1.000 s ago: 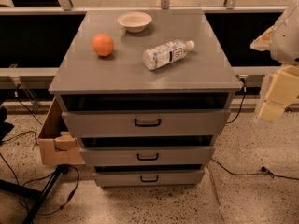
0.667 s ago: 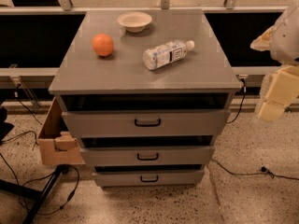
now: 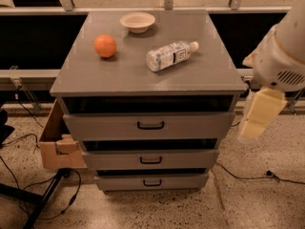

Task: Open top drawer

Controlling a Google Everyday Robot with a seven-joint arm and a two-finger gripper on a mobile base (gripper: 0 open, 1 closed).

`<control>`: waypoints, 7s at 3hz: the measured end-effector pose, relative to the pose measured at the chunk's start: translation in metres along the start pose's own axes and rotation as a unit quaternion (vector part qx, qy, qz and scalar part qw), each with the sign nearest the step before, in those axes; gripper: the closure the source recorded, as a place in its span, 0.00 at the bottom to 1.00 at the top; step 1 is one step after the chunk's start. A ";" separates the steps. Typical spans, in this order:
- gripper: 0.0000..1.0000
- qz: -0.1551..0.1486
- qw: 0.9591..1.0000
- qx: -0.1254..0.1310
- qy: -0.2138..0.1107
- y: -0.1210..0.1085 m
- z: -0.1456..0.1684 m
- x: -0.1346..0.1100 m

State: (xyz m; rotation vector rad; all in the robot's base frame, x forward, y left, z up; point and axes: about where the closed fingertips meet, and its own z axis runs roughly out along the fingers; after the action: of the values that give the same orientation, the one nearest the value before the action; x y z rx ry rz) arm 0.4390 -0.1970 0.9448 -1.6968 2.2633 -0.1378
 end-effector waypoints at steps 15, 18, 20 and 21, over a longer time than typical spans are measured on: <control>0.00 0.049 0.995 -0.081 0.013 0.033 0.209 0.009; 0.00 0.015 0.994 -0.107 0.014 0.047 0.245 -0.014; 0.41 0.003 0.988 -0.150 0.026 0.071 0.266 -0.014; 0.64 0.009 0.986 -0.163 0.034 0.084 0.264 -0.004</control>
Offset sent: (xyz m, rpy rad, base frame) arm 0.0358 0.0379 -0.2004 0.0613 0.0742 -0.1354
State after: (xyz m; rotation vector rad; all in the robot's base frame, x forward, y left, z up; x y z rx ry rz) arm 0.4422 -0.1407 0.6741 -1.8522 2.4579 0.1922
